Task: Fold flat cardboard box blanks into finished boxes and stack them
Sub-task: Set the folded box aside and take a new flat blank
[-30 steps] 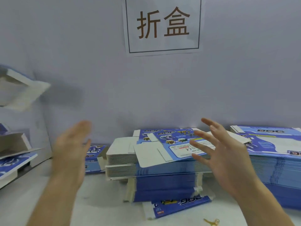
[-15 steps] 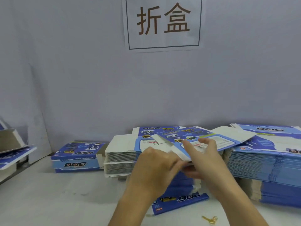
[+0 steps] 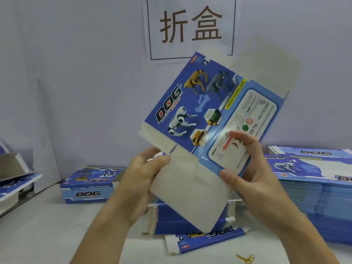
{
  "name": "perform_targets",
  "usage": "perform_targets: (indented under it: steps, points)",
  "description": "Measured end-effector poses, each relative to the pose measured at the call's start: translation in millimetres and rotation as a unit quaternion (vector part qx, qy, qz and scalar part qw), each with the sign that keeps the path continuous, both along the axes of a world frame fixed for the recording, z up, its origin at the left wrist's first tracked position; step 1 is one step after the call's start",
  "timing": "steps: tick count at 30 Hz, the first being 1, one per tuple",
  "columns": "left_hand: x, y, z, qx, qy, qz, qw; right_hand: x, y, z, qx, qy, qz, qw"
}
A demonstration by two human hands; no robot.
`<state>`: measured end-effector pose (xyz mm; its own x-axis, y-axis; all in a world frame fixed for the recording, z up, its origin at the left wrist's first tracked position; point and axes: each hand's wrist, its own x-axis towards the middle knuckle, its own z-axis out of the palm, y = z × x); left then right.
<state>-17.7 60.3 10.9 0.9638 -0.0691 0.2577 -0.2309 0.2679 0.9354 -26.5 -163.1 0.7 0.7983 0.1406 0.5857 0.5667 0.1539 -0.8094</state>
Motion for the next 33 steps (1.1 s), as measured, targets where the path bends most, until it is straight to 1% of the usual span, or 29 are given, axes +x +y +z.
perform_targets:
  steps: [1, 2, 3, 4, 5, 7, 9, 11, 12, 13, 15, 17, 19, 20, 22, 24, 26, 28, 30, 31, 33]
  points:
    - [-4.4, 4.5, 1.2, -0.024, -0.009, -0.052, 0.998, -0.7, -1.7, 1.3, -0.023, 0.003, 0.017, 1.0]
    - [-8.6, 5.7, 2.0, -0.03, -0.014, -0.079, 0.996, -1.2, -2.8, 2.2, -0.044, 0.012, 0.021, 0.999]
    - [-9.8, 4.5, 0.8, -0.017, -0.017, -0.078, 0.997, -0.7, -3.1, 2.3, -0.067, 0.022, 0.013, 0.997]
    - [-9.7, 0.9, -1.2, 0.011, -0.024, -0.049, 0.998, -0.5, -1.8, 2.1, -0.092, 0.031, -0.005, 0.995]
    - [-7.4, -4.7, -3.8, 0.044, -0.039, -0.002, 0.998, -0.5, 1.2, 2.3, -0.127, 0.037, -0.039, 0.99]
    - [-5.1, -17.2, -6.0, 0.106, -0.09, 0.075, 0.987, 0.0, 10.3, 2.6, -0.214, 0.03, -0.153, 0.964]
    - [-6.1, -26.6, -6.4, 0.162, -0.151, 0.091, 0.971, 1.4, 20.6, -0.3, -0.27, -0.007, -0.271, 0.924]
    - [-10.4, -31.9, -3.9, 0.217, -0.197, 0.079, 0.953, 4.0, 30.6, -5.3, -0.285, -0.056, -0.337, 0.895]
    - [-12.2, -33.3, -4.2, 0.239, -0.215, 0.082, 0.943, 4.4, 35.0, -6.6, -0.276, -0.083, -0.347, 0.892]
    - [-13.1, -34.5, -4.4, 0.254, -0.222, 0.088, 0.937, 5.1, 38.4, -7.3, -0.252, -0.108, -0.345, 0.897]
    - [-14.3, -37.9, -4.1, 0.273, -0.225, 0.097, 0.93, 6.6, 39.9, -8.2, -0.187, -0.13, -0.321, 0.919]
    - [-14.5, -39.1, -4.0, 0.28, -0.227, 0.108, 0.926, 6.8, 36.3, -7.2, -0.158, -0.118, -0.273, 0.941]
    - [-12.2, -38.4, -5.5, 0.28, -0.22, 0.102, 0.929, 5.3, 32.2, -5.4, -0.171, -0.093, -0.235, 0.952]
    - [-10.7, -37.7, -6.5, 0.285, -0.218, 0.097, 0.928, 4.3, 31.5, -4.5, -0.175, -0.082, -0.233, 0.953]
    - [-9.7, -38.1, -8.5, 0.311, -0.238, 0.092, 0.916, 5.0, 32.6, -5.5, -0.172, -0.083, -0.259, 0.947]
    - [-10.4, -40.2, -9.5, 0.331, -0.279, 0.092, 0.897, 8.1, 34.3, -8.5, -0.147, -0.087, -0.304, 0.937]
    - [-11.9, -44.6, -10.2, 0.332, -0.317, 0.099, 0.883, 9.9, 36.5, -10.0, -0.109, -0.065, -0.323, 0.938]
    - [-11.8, -48.6, -8.9, 0.325, -0.333, 0.127, 0.876, 9.1, 37.2, -8.1, -0.062, -0.03, -0.322, 0.944]
    - [-10.7, -48.0, -6.7, 0.287, -0.344, 0.133, 0.884, 9.9, 30.8, -6.1, -0.004, 0.005, -0.306, 0.952]
    - [-9.5, -45.9, -6.7, 0.274, -0.354, 0.136, 0.884, 10.6, 24.9, -5.8, 0.01, 0.01, -0.29, 0.957]
    - [-8.1, -41.6, -5.9, 0.292, -0.371, 0.15, 0.869, 12.9, 16.3, -6.3, -0.013, 0.0, -0.266, 0.964]
